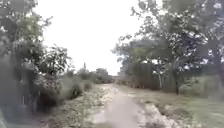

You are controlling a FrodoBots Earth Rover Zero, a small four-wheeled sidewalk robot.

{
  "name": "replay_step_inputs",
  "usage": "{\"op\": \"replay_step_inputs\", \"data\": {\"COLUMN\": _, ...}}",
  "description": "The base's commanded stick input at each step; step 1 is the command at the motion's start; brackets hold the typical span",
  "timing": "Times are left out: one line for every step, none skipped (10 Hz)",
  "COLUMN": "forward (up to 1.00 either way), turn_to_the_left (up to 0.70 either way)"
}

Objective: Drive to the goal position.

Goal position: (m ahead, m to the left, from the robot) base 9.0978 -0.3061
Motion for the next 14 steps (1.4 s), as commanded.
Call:
{"op": "replay_step_inputs", "data": {"forward": 0.85, "turn_to_the_left": 0.0}}
{"op": "replay_step_inputs", "data": {"forward": 0.85, "turn_to_the_left": 0.0}}
{"op": "replay_step_inputs", "data": {"forward": 0.85, "turn_to_the_left": 0.0}}
{"op": "replay_step_inputs", "data": {"forward": 0.85, "turn_to_the_left": 0.0}}
{"op": "replay_step_inputs", "data": {"forward": 0.85, "turn_to_the_left": 0.0}}
{"op": "replay_step_inputs", "data": {"forward": 0.85, "turn_to_the_left": 0.0}}
{"op": "replay_step_inputs", "data": {"forward": 0.85, "turn_to_the_left": 0.0}}
{"op": "replay_step_inputs", "data": {"forward": 0.85, "turn_to_the_left": 0.0}}
{"op": "replay_step_inputs", "data": {"forward": 0.85, "turn_to_the_left": 0.0}}
{"op": "replay_step_inputs", "data": {"forward": 0.85, "turn_to_the_left": 0.0}}
{"op": "replay_step_inputs", "data": {"forward": 0.85, "turn_to_the_left": 0.0}}
{"op": "replay_step_inputs", "data": {"forward": 0.85, "turn_to_the_left": 0.0}}
{"op": "replay_step_inputs", "data": {"forward": 0.85, "turn_to_the_left": 0.0}}
{"op": "replay_step_inputs", "data": {"forward": 0.85, "turn_to_the_left": 0.0}}
